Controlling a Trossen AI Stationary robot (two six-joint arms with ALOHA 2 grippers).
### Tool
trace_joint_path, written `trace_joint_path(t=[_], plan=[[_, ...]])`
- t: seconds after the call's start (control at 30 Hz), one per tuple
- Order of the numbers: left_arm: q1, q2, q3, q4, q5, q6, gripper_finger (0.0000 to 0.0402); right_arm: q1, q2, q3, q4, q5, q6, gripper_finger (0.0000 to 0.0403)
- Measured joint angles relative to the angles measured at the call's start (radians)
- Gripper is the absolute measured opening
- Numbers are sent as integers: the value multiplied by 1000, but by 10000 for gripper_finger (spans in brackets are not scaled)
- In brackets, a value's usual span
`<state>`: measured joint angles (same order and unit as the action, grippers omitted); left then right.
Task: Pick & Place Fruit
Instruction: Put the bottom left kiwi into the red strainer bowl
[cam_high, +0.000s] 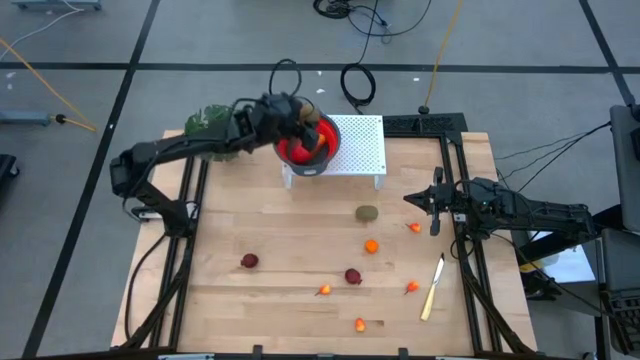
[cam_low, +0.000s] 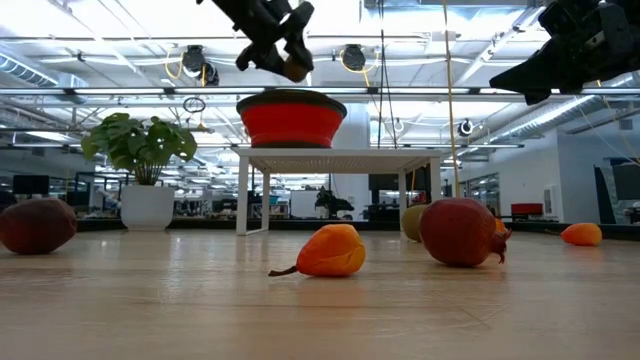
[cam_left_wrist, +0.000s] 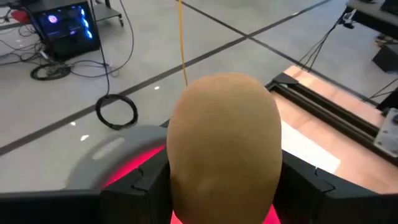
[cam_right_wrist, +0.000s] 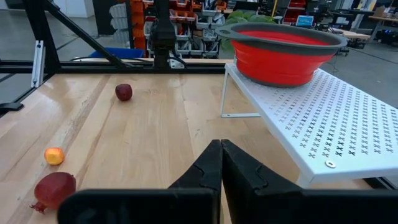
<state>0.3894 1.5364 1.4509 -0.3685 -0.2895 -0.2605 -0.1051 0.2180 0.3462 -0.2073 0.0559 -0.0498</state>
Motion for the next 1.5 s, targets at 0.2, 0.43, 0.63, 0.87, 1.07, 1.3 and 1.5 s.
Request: trace_joint_path(t=[0.2,0.43,0.63,0.87,1.07,1.3,1.5], plan=[[62,0,0,12,80,53,201,0,0,0,0,0,14,0],[83,0,0,3,160,98,194,0,0,0,0,4,14,0],[74,0,0,-82,159,102,211,0,0,0,0,4,15,0],[51,1,0,-119,158,110,199,0,0,0,0,4,15,0],[27,39,0,-135,140,109,194,0,0,0,0,4,15,0],[38,97,-1,-129,81,76,215,0,0,0,0,4,38,0],[61,97,-1,-141,102,68,211,0,0,0,0,4,37,0]])
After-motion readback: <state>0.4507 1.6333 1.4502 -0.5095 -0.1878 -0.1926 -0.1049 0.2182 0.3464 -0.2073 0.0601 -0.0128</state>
